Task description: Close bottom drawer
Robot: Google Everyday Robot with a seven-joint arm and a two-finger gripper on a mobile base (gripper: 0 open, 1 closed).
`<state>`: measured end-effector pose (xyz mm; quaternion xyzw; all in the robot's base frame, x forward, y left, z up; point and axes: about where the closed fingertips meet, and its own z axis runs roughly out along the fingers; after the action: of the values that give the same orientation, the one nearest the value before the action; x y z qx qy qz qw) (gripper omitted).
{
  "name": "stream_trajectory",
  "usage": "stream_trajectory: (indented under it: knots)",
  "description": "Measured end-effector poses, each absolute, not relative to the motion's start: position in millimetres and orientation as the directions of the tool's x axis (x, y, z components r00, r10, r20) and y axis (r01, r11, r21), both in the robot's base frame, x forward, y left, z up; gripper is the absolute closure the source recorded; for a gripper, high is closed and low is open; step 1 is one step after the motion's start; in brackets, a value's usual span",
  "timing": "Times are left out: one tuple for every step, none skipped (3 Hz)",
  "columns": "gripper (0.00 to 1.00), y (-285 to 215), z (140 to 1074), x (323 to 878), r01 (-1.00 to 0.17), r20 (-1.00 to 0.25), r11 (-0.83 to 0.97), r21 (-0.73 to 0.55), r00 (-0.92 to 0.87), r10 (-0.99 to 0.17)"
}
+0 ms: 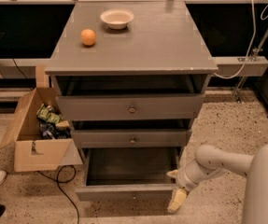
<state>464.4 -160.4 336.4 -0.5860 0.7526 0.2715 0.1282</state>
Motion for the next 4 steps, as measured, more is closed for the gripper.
stream_trajectory:
  knots:
    - [0.27,-172.7,303.7,462.7,-0.942,-0.490,0.179,0.283,-0.303,-0.817]
    - [0.58,-186.4,269.1,452.8,-0.925,-0.472,0.211,0.316,-0.346,-0.811]
    - [0.81,-186.4,268.9,452.8,-0.925,-0.472,0.211,0.316,-0.346,-0.811]
    - [1.00,-191.3,248.2,452.6,-0.940,-0.464,0.202,0.274,-0.313,-0.829]
